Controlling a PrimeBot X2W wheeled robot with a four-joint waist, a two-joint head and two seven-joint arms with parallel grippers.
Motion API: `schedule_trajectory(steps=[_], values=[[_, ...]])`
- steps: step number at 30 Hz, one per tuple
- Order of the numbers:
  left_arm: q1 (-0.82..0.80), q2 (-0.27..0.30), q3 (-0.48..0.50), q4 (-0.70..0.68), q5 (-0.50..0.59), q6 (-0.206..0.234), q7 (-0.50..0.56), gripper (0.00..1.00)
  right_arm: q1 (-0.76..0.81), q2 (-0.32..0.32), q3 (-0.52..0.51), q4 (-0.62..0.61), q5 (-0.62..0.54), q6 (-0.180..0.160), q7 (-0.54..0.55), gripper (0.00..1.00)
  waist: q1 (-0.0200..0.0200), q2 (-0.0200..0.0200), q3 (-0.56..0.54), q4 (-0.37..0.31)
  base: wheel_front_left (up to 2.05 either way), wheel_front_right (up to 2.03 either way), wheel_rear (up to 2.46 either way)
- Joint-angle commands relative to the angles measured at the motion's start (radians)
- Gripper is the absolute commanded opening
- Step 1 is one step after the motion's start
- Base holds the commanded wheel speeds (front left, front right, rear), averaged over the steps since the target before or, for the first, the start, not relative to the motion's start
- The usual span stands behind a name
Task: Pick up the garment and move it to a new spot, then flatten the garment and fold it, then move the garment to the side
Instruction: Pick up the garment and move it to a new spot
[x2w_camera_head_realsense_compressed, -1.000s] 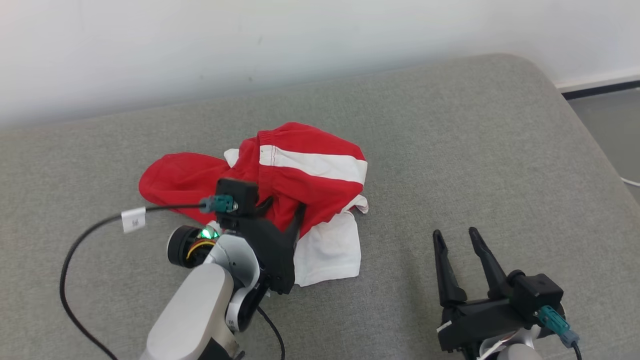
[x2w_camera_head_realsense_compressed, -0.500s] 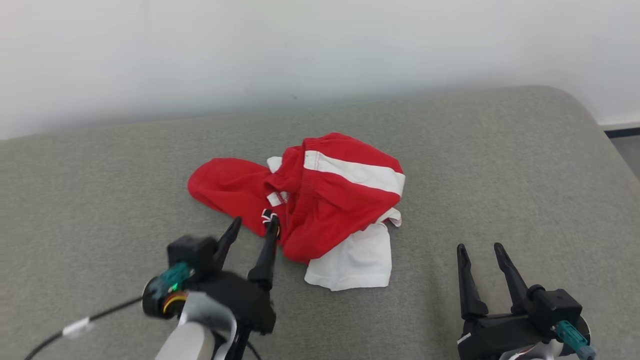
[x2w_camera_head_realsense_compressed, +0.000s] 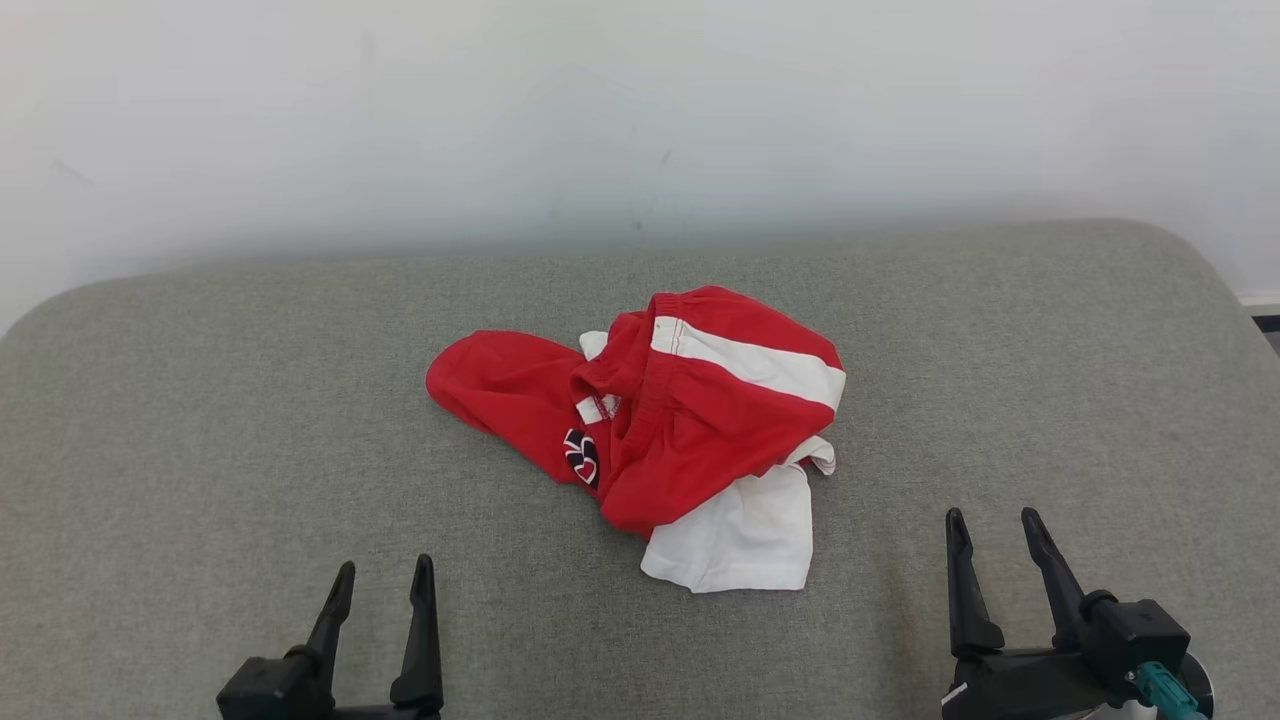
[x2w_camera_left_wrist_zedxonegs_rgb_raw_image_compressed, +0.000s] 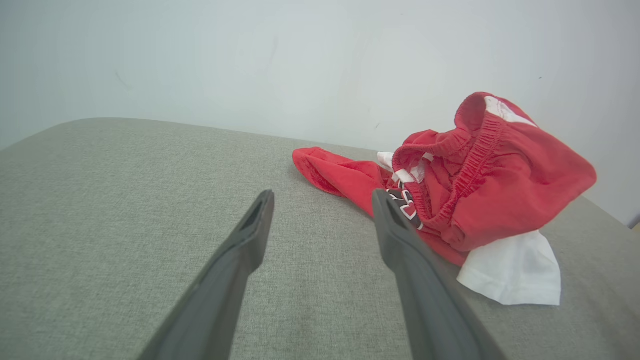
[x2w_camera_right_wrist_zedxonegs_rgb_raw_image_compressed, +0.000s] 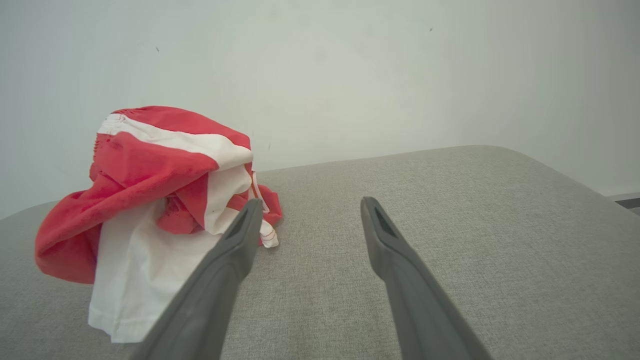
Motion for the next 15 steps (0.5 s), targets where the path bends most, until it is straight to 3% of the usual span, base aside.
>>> schedule_trajectory(steps=[1,10,15], values=[[0.020,0.005,0.007,-0.007,0.007,-0.001,-0.008,1.00,0.009,0.001,-0.005,-0.004,-0.006,-0.002,-0.001,1.00,0.0001,0.0000,0.000,-0.001,0.00,0.00,0.00],[-0.002,0.013,0.005,-0.004,0.027,-0.008,-0.011,1.00,-0.001,0.002,0.002,-0.005,-0.003,-0.002,-0.001,1.00,0.0001,0.0000,0.005,-0.024,0.00,0.00,0.00],[-0.083,0.030,-0.013,-0.001,0.015,-0.042,0.053,1.00,-0.012,0.001,0.015,-0.009,0.012,-0.002,-0.001,1.00,0.0001,0.0000,0.020,-0.067,0.00,0.00,0.00]])
